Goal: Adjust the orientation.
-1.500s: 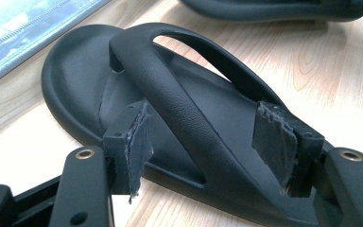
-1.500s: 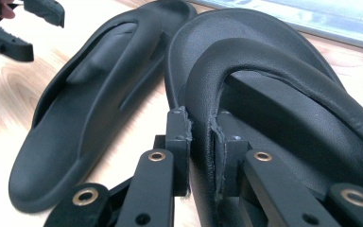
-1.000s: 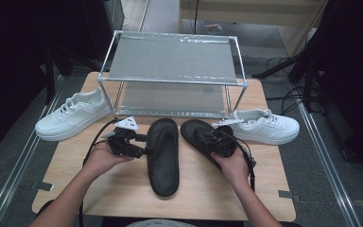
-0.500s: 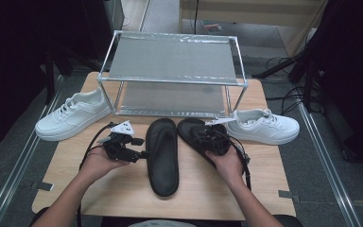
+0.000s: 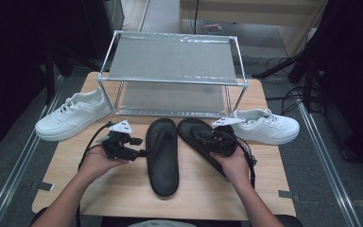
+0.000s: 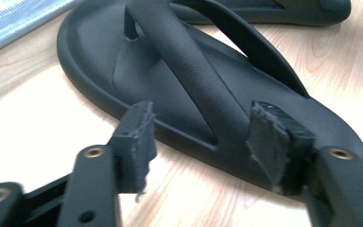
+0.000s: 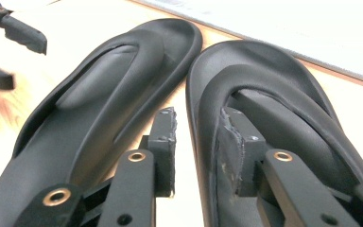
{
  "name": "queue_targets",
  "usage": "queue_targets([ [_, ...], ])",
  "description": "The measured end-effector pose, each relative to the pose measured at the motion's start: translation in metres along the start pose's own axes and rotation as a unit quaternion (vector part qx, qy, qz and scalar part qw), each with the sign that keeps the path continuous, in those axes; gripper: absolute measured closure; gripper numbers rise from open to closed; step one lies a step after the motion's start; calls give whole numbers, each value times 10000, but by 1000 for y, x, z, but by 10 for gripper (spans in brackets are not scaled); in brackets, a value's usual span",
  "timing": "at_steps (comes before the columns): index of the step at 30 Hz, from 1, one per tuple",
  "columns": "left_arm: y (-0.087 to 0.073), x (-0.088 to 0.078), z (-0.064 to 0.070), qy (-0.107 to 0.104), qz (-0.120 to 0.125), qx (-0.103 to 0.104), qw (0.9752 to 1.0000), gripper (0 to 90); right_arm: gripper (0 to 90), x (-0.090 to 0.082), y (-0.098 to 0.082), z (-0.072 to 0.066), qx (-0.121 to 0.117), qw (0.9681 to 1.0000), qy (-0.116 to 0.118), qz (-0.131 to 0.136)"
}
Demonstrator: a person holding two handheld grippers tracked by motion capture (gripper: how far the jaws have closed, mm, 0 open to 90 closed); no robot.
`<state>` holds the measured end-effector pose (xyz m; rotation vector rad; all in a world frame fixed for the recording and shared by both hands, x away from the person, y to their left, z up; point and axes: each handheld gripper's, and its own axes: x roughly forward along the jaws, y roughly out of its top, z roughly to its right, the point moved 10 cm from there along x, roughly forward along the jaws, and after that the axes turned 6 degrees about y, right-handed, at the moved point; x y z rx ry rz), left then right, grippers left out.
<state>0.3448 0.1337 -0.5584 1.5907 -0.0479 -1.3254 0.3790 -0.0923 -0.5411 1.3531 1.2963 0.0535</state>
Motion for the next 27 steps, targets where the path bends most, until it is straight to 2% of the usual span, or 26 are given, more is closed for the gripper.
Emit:
queue_targets([
  [5,2,5,-7,-23,-67,-215,9997,570,727,-7,0,0,7,9998,126,136],
  [8,2,9,-9,-148,-159,-403,9990,639,758,-11,-1,3,-2,9996,171,222],
  [12,1,16,-14,-106,-333,-402,9986,761,848,-15,-5,10,97,9996,146,235],
  [15,3,19,-16,-153,-312,-412,9985,831,900,-17,-9,13,144,9997,137,150],
  [20,2,25,-18,-174,-394,-378,9984,842,900,-14,-15,18,75,10000,-15,-26],
  [23,2,28,-15,-223,-397,-330,9984,842,900,-9,-19,17,45,9999,-6,-155],
  [27,-1,33,-9,-317,-524,-244,9978,837,900,-4,-19,14,-59,9998,-61,-181],
])
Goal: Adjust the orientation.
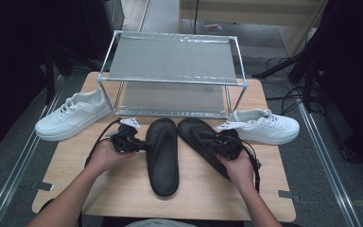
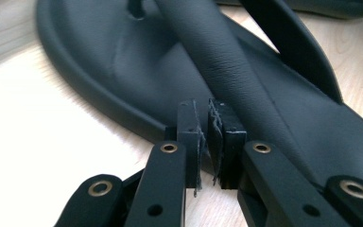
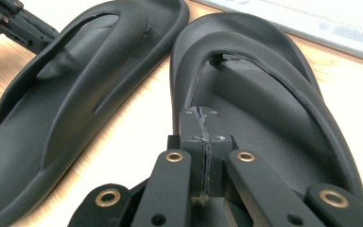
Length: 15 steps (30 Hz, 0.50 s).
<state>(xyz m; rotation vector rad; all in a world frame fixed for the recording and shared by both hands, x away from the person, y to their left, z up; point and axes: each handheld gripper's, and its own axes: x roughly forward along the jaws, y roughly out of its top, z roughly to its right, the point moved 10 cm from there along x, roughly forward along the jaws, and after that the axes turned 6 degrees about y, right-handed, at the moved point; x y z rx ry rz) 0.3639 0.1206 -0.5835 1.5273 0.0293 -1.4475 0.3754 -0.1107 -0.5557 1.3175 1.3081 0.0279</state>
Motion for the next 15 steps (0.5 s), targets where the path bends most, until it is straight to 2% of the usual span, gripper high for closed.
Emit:
queue_targets([
  [2,0,2,2,37,-27,42,10000,840,899,1,0,-2,19,10000,25,-1],
  [8,0,3,4,-26,-37,-17,10000,850,899,3,1,-3,11,10000,57,9],
  [15,0,7,15,-120,-104,106,9998,848,896,5,1,-7,43,9999,146,8],
])
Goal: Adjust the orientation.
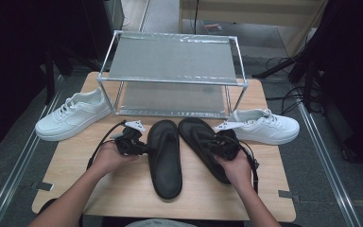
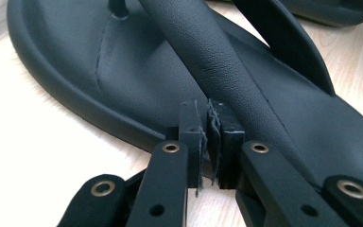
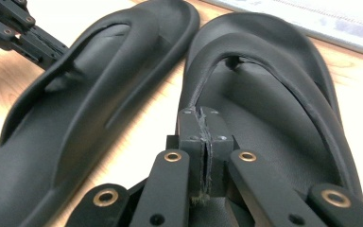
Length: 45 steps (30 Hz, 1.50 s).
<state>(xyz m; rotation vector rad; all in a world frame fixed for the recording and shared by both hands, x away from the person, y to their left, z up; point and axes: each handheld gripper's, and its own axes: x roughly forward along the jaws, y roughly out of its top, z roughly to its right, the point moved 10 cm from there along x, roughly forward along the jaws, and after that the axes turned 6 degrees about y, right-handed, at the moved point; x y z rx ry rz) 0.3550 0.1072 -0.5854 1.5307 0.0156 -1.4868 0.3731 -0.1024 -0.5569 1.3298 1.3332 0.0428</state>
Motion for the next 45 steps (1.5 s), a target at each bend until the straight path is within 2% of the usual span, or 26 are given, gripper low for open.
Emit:
queue_targets([
  [8,3,6,13,-58,-26,168,9998,843,892,4,0,-7,-48,9999,143,-31],
  [10,4,6,14,-73,-32,170,9998,840,890,4,-1,-8,-60,9999,149,-44],
  [13,5,8,16,-101,-31,68,9999,842,890,5,-1,-9,-37,9998,178,-46],
  [24,11,16,34,-178,-48,288,9994,831,881,6,-1,-11,2,9997,233,-27],
  [30,13,20,38,-216,-26,299,9993,832,880,6,-1,-10,20,9997,259,-7],
  [33,13,22,38,-210,-49,325,9992,831,875,5,-2,-10,32,9997,252,-7],
  [36,14,18,35,-202,-20,304,9993,794,860,4,-2,-9,43,9997,222,-7],
  [40,18,8,31,-211,159,233,9994,763,837,0,1,-10,64,9996,240,127],
  [42,19,2,29,-223,260,202,9992,738,797,-4,2,-12,75,9994,266,230],
  [45,19,-6,25,-158,374,174,9990,693,690,-8,4,-16,46,9988,290,401],
])
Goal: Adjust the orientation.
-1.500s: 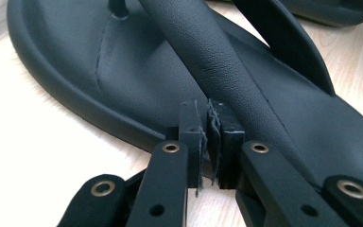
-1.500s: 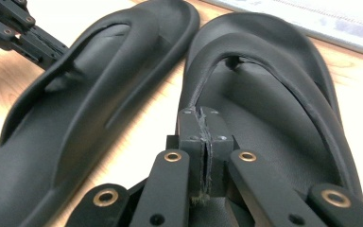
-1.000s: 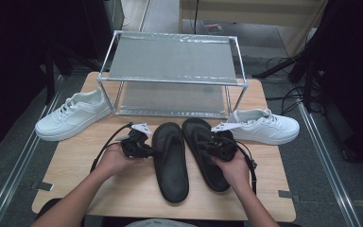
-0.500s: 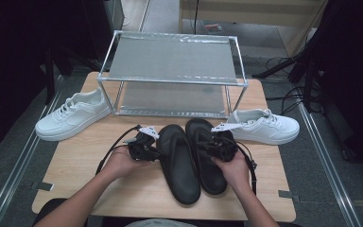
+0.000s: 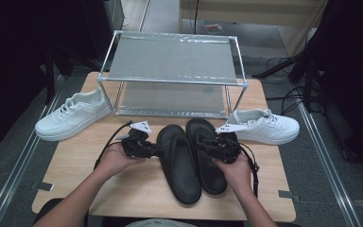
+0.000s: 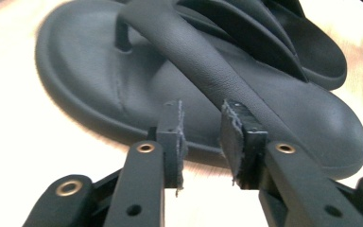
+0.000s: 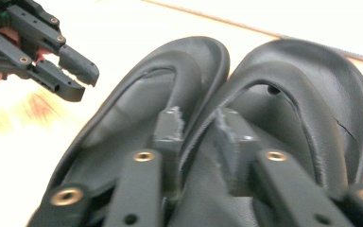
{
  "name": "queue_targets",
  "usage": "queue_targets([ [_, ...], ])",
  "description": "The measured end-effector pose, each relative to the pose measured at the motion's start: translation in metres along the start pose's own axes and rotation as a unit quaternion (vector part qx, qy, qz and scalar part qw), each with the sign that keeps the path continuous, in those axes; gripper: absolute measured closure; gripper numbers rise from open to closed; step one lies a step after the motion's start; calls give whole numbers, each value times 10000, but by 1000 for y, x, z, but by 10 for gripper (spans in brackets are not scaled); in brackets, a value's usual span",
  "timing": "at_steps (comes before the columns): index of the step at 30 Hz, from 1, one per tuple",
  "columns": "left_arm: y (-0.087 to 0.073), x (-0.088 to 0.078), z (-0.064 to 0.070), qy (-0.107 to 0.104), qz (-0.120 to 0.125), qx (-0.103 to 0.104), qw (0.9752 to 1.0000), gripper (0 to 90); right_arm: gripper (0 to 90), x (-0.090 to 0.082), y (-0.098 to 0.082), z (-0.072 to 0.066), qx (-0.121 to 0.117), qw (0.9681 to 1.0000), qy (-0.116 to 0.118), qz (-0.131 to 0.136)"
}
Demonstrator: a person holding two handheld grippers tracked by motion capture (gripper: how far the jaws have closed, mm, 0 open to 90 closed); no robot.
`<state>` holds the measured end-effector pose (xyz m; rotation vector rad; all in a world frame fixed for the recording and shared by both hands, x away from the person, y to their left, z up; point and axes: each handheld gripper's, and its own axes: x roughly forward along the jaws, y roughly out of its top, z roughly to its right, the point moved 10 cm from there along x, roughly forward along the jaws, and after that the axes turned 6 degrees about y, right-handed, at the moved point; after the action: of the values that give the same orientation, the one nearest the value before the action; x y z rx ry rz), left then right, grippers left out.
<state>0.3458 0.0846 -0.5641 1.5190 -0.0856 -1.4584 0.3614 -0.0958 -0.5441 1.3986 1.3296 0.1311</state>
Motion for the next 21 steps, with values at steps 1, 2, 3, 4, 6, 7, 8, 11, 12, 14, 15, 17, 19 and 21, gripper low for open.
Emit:
queue_targets([
  [1,0,-4,-2,6,37,-12,10000,675,662,-1,0,-2,-53,10000,20,60],
  [2,0,-6,-3,17,58,-24,10000,663,631,-2,0,-5,-146,9998,34,157],
  [3,0,-9,-5,38,90,-42,9999,645,622,-3,0,-6,-195,9996,29,200],
  [4,0,-12,-6,46,109,-93,9999,636,608,-4,-1,-8,-243,9994,17,236],
  [6,0,-17,-9,61,131,-138,9998,633,588,-5,-2,-11,-195,9995,3,239],
  [7,0,-19,-10,82,151,-129,9998,628,570,-6,-2,-12,-179,9995,-12,246],
  [8,1,-21,-11,101,207,-129,9997,620,556,-6,-2,-13,-167,9995,-32,279],
  [11,3,-26,-13,143,301,-139,9993,592,503,-7,-2,-14,-181,9991,-147,355],
  [12,3,-27,-14,153,315,-153,9993,583,499,-7,-3,-14,-179,9990,-174,380],
  [14,2,-28,-15,202,282,-131,9993,568,497,-6,-4,-14,-125,9989,-210,412],
  [15,1,-27,-15,214,267,-115,9994,558,498,-6,-5,-14,-95,9988,-204,429],
  [17,1,-27,-15,229,262,-92,9994,537,477,-3,-7,-15,-80,9987,-223,455],
  [19,1,-27,-16,280,267,-59,9992,516,443,0,-8,-15,-102,9987,-245,425],
  [21,0,-27,-18,346,280,-17,9990,489,420,4,-9,-16,-154,9986,-317,390],
])
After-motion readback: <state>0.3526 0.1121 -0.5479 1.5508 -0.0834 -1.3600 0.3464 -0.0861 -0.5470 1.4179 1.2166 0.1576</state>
